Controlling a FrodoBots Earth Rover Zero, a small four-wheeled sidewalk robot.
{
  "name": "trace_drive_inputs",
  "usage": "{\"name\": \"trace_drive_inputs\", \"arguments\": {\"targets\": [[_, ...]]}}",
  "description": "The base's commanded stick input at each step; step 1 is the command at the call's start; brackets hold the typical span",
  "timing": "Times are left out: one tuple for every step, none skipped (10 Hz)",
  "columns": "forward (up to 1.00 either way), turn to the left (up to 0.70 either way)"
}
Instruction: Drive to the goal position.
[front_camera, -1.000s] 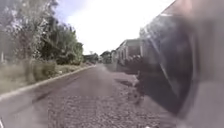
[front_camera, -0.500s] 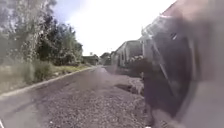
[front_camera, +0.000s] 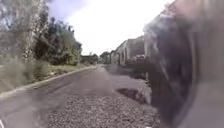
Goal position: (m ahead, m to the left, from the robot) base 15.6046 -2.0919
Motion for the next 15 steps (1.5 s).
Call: {"name": "trace_drive_inputs", "arguments": {"targets": [[1.0,0.1],[1.0,0.24],[1.0,0.03],[1.0,0.0],[1.0,0.0],[1.0,0.0],[1.0,0.0],[1.0,0.0],[0.67,0.0],[0.0,0.0],[0.12,0.0],[0.75,0.0],[1.0,0.0],[1.0,0.0],[1.0,0.0]]}}
